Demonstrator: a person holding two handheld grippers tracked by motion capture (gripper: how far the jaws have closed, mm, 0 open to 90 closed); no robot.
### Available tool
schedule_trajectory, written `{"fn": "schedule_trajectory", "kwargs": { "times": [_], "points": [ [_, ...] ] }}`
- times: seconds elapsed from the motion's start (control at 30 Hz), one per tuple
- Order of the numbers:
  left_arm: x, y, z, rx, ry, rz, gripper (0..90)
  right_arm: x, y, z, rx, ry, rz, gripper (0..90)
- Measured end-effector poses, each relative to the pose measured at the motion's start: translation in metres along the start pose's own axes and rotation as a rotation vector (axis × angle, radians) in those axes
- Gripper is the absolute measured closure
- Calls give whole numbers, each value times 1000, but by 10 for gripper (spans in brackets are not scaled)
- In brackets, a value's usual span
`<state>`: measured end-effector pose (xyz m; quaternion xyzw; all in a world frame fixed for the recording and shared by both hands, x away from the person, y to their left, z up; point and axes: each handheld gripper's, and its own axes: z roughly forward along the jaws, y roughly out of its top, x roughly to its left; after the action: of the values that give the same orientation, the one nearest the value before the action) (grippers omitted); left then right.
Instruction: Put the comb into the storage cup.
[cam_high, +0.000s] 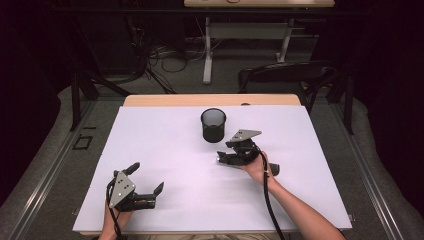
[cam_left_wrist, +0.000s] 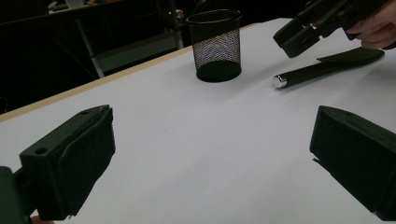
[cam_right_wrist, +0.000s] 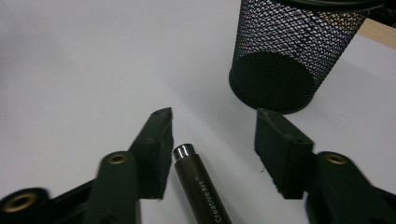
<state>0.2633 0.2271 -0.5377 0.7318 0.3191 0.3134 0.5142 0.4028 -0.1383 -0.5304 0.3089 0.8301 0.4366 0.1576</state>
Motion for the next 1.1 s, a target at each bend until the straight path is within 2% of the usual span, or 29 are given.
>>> {"fn": "schedule_trajectory", "kwargs": {
  "times": [0.37, 0.77, 1.1],
  "points": [
    [1, 0, 0, -1, 1, -4, 4, 1, 3, 10, 33, 20, -6, 894],
    [1, 0, 0, 3, 0, 1, 4, 7, 3, 25, 91, 0, -41, 900],
    [0, 0, 0, 11, -4, 4, 6, 6, 2, 32, 120, -5, -39, 900]
  ]
}}
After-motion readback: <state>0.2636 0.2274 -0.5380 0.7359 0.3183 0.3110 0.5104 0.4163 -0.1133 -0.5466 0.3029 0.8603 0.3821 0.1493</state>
